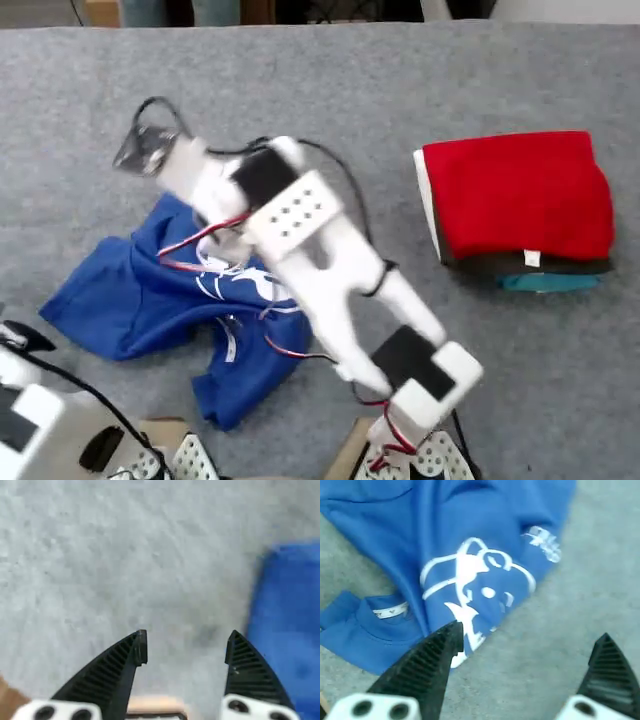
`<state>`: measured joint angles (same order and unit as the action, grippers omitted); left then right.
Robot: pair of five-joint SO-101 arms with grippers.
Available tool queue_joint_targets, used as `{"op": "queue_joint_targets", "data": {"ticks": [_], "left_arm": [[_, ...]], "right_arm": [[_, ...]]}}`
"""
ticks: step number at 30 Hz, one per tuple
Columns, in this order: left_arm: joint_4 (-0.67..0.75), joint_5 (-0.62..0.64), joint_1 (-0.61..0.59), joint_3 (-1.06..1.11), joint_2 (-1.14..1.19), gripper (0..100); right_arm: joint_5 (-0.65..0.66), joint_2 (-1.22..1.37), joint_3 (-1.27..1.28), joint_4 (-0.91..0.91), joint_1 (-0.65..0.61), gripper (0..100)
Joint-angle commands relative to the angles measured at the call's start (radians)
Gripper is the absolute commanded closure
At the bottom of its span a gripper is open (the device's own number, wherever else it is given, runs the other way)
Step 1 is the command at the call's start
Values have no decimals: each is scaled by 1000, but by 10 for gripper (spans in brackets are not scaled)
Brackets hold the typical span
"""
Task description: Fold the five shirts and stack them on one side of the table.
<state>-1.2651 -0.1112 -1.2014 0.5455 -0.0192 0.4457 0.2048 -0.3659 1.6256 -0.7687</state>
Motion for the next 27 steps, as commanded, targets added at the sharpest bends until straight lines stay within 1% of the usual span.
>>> {"op": "queue_joint_targets", "data": {"ticks": [1,2,7,12,15,20,24,27], "left_arm": [[161,55,19,4,63,732],[181,60,41,2,81,733],[181,68,124,-13,98,733],[180,69,168,-8,95,733],[176,69,171,-10,94,733],[38,61,131,-68,0,733],[75,60,113,-21,-44,733],[176,52,107,94,-44,733]], "right_arm": [[-8,50,-50,5,-15,600],[-8,68,-71,25,-15,600],[-6,127,-165,127,-15,600],[-5,145,-171,129,-15,600],[-5,165,-174,127,-14,600],[-5,203,-182,104,-18,600],[-5,242,-182,64,-20,600],[-5,265,-180,28,-21,600]]}}
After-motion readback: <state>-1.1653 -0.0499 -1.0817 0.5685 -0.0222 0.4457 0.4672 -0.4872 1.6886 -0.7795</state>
